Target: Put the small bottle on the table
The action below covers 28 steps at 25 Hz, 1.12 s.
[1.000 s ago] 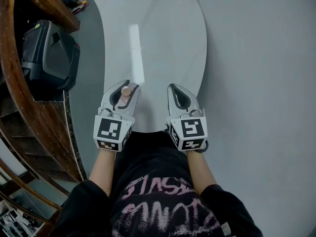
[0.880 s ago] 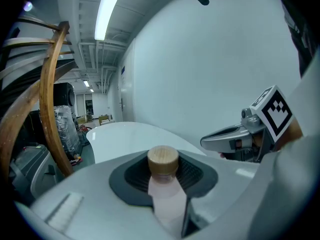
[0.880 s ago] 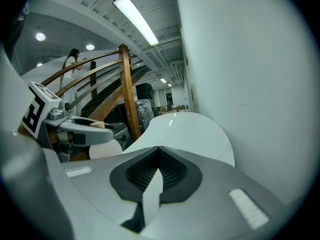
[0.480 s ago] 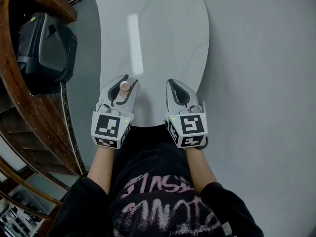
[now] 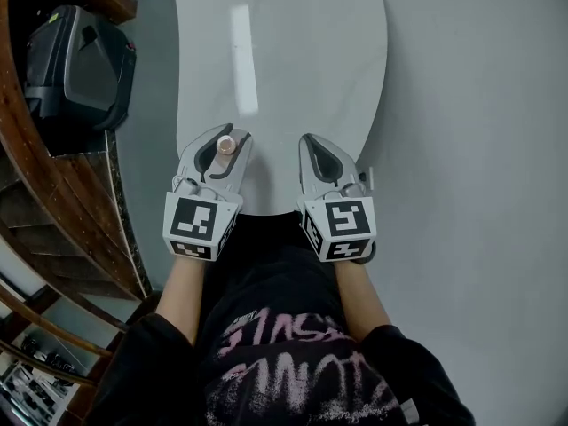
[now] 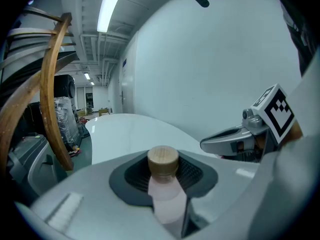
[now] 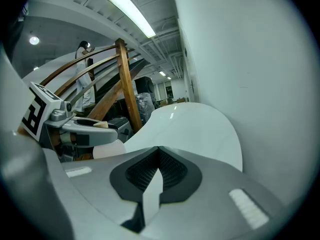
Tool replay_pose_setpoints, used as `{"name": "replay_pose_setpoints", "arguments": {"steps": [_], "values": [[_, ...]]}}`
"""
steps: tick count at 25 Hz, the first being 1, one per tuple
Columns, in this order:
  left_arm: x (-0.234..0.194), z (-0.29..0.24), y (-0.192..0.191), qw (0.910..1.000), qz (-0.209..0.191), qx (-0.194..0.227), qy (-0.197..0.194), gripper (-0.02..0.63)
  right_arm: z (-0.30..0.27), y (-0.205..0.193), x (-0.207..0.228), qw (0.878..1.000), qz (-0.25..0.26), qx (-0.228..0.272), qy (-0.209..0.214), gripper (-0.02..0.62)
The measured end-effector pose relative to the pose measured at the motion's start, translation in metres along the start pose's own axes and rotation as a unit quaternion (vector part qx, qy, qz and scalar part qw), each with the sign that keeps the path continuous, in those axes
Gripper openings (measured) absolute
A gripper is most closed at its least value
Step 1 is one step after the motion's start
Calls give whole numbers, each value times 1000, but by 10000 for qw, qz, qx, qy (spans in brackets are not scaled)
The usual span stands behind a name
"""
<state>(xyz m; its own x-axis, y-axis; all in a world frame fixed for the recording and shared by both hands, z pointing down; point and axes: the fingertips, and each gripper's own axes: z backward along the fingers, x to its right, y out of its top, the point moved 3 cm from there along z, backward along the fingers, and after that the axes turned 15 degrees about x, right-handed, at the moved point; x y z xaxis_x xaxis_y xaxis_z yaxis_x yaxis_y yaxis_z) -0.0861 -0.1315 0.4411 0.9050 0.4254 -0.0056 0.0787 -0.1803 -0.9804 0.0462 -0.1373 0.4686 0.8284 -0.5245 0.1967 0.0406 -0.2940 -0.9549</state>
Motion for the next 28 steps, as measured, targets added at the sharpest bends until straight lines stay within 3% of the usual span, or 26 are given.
{"name": "replay_pose_setpoints", "arguments": {"steps": [28], "values": [[-5,-9,-38,9994,247,-232,-37,130,-18,-35,-10,9993,-176,-343,14,9]]}}
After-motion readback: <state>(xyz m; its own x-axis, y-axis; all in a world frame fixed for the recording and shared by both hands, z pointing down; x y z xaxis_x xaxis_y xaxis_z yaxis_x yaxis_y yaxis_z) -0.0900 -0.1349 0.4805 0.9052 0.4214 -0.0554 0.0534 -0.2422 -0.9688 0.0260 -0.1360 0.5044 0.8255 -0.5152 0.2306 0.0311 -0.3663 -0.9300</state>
